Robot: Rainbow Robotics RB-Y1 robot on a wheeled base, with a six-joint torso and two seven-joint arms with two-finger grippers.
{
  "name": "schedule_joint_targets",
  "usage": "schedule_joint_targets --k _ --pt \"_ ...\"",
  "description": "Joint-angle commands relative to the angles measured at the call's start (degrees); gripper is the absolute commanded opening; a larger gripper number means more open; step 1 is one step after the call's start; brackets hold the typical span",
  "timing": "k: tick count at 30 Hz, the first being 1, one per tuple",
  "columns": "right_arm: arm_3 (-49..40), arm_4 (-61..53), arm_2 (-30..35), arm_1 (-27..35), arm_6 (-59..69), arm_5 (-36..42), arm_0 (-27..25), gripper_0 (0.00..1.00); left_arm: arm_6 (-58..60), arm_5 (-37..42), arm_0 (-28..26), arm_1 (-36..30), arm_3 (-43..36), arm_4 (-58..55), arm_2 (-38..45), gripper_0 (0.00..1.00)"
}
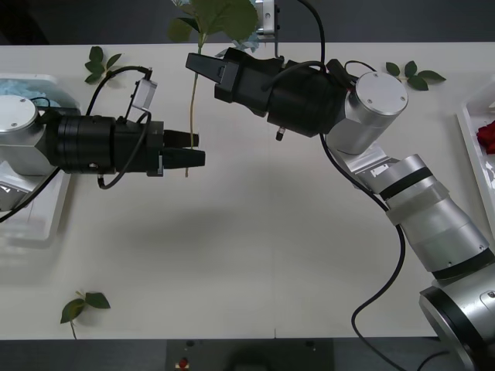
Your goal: Put the red flowers into the right box and the blue flowers into the left box
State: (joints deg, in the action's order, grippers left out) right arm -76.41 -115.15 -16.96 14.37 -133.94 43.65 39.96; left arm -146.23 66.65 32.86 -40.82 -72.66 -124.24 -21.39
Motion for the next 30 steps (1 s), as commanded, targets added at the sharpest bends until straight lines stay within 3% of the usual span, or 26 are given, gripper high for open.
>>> schedule_joint_targets --k 1,2,4,6,7,30 --pt "-1.1 -0.6 0.7 0.0 -1.8 0.4 1.7 0.0 3.3 -0.7 2.2 1.4 -1.8 -0.5 -0.1 1.0" --pt "-1.1 -0.7 0.7 0.0 -1.8 0.4 1.7 0.0 3.4 -0.8 2.3 1.6 -1.8 -0.5 -0.1 1.0" --pt "-1.1 -0.6 0.7 0.0 -1.8 0.4 1.7 0.0 3.8 -0.7 2.5 2.1 -1.8 -0.5 -0.1 0.57" --pt "-1.1 -0.6 0.7 0.1 -1.8 0.4 1.7 0.0 4.3 -0.7 2.5 2.6 -1.9 -0.5 -0.1 0.05" --pt "-1.1 -0.7 0.7 0.1 -1.8 0.4 1.7 0.0 4.4 -0.7 2.5 2.6 -1.9 -0.5 -0.1 0.0" --pt "-1.1 -2.1 0.7 0.7 -2.0 0.3 1.7 0.0 5.0 -0.1 2.3 2.8 -2.0 -1.4 0.0 0.0"
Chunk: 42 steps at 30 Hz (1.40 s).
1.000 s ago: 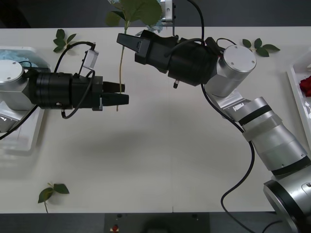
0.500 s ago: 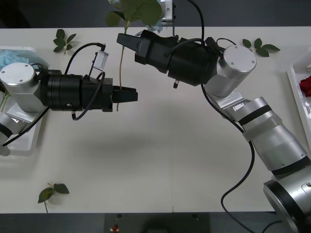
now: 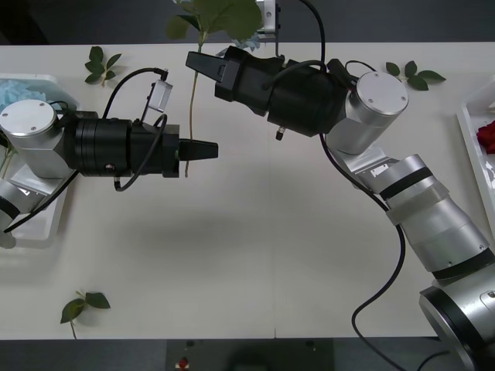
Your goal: Put the red flowers into the right box and the blue flowers into the left box
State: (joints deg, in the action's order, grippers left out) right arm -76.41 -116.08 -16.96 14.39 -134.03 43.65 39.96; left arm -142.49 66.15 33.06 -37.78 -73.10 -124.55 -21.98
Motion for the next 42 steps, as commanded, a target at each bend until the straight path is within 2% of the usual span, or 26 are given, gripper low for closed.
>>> schedule_joint_targets --k 1,2,4,9,15,16,20,30,38,42 --pt "-1.1 -1.2 0.7 0.7 -1.9 0.4 1.7 0.24 1.3 0.4 2.1 -0.3 -1.5 -1.2 0.6 0.0" --pt "-1.1 -1.2 0.8 0.8 -1.9 0.4 1.7 0.39 1.3 0.4 2.1 -0.3 -1.6 -1.2 0.6 0.0" --pt "-1.1 -1.0 0.8 0.9 -1.9 0.3 1.7 0.58 1.3 0.4 2.1 -0.3 -1.5 -1.5 0.6 0.0" --pt "-1.1 -1.0 0.9 1.3 -2.4 0.3 1.7 0.73 1.3 0.6 2.1 -0.5 -1.5 -1.8 0.6 0.0" --pt "-1.1 -0.8 1.2 1.6 -3.7 0.3 1.7 0.81 1.4 1.6 1.7 -1.9 -1.6 -1.7 1.6 0.0" --pt "-1.1 -0.9 1.3 1.8 -4.3 0.3 1.7 0.85 1.4 3.1 1.2 -2.8 -1.6 -1.0 3.1 0.0" --pt "-1.1 -0.9 1.2 2.2 -5.2 0.3 1.7 0.89 1.8 7.4 -0.2 -4.6 -1.6 2.9 8.3 0.0" --pt "-1.1 -0.9 1.2 4.7 -7.4 1.6 1.7 0.92 2.6 20.6 -4.8 -8.5 -1.6 16.2 27.3 0.0" --pt "-1.1 -3.3 1.2 11.5 -9.3 9.1 1.7 0.95 2.6 31.6 -7.1 -11.3 -1.6 31.9 45.4 0.0" --pt "-1.1 -4.7 1.1 14.7 -9.9 12.5 1.3 0.99 2.5 34.0 -8.3 -14.5 -1.6 38.6 50.6 0.0"
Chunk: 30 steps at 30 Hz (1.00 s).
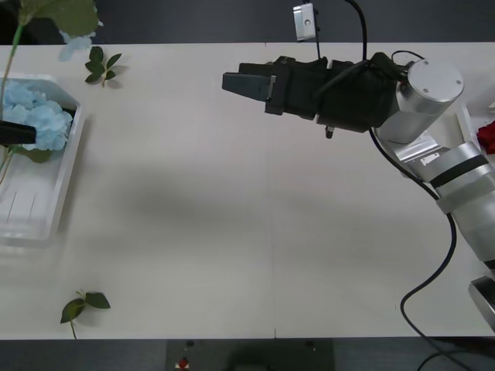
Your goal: Put the red flowers into the right box and the blue flowers into the left box
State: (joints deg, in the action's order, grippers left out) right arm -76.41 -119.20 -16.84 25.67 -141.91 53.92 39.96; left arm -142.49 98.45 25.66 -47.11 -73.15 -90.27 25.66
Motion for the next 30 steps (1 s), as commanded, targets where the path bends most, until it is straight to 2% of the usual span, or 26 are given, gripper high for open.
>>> schedule_joint_targets --k 1,10,19,23,30 --pt "-1.1 -2.0 1.0 4.0 -2.2 2.9 1.1 1.0 2.5 1.8 -1.3 -6.1 -1.7 5.5 3.8 0.0" --pt "-1.1 -7.0 0.2 10.9 -9.3 8.7 -1.6 1.0 4.4 -1.4 -6.9 -13.8 -2.5 18.2 6.8 0.0" --pt "-1.1 -11.1 -5.0 17.8 -13.1 11.2 -2.5 1.0 12.9 -5.5 -9.8 -15.6 -2.5 29.4 6.9 0.0" --pt "-1.1 -13.7 -7.7 19.9 -13.1 10.9 -2.7 1.0 16.7 -8.4 -9.8 -15.2 -2.5 33.4 4.7 0.0" --pt "-1.4 -14.3 -7.7 19.1 -13.1 11.1 -2.7 1.0 18.3 -12.4 -9.8 -15.2 -2.5 36.7 -2.1 0.0"
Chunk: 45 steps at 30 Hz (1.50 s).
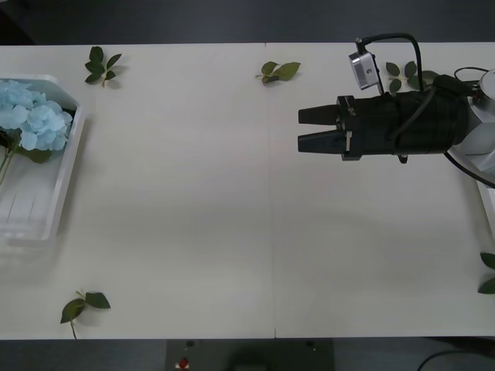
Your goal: Put the red flowers into the right box and the blue flowers into the left box
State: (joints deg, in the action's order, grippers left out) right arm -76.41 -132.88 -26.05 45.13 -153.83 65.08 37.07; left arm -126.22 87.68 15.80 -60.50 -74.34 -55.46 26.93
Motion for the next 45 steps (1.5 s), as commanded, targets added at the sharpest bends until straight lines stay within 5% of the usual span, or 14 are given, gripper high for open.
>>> schedule_joint_targets --k 1,12,13,15,18,30,45 --pt "-1.5 -0.6 1.5 -0.8 -1.2 -0.3 0.2 1.0 2.3 -2.2 0.1 -1.7 -1.3 2.6 -4.4 0.0" --pt "-1.9 -0.5 1.0 -1.3 -1.2 0.0 0.2 1.0 4.1 -5.9 0.1 -1.2 -1.3 5.6 -9.1 0.0" --pt "-1.9 -0.5 0.5 -1.3 -1.2 0.0 0.1 1.0 4.1 -6.1 0.1 -1.0 -1.3 5.6 -9.1 0.12" --pt "-1.9 -0.5 0.1 -1.4 -1.2 -0.1 0.1 1.0 4.1 -6.5 0.2 -0.8 -1.3 5.8 -9.1 0.63" --pt "-1.9 -0.5 0.1 -1.4 -1.2 -0.1 0.1 1.0 3.9 -6.4 0.3 -0.8 -1.3 5.1 -9.1 0.98" --pt "-1.9 -0.5 0.1 -1.4 -1.2 -0.1 0.1 1.0 -1.9 4.9 3.4 -0.8 -4.9 1.1 -9.0 1.0" --pt "-1.9 -0.5 0.1 -1.4 -1.2 -0.1 0.1 1.0 -15.3 17.0 7.5 1.9 -5.9 -20.5 -8.9 1.0"
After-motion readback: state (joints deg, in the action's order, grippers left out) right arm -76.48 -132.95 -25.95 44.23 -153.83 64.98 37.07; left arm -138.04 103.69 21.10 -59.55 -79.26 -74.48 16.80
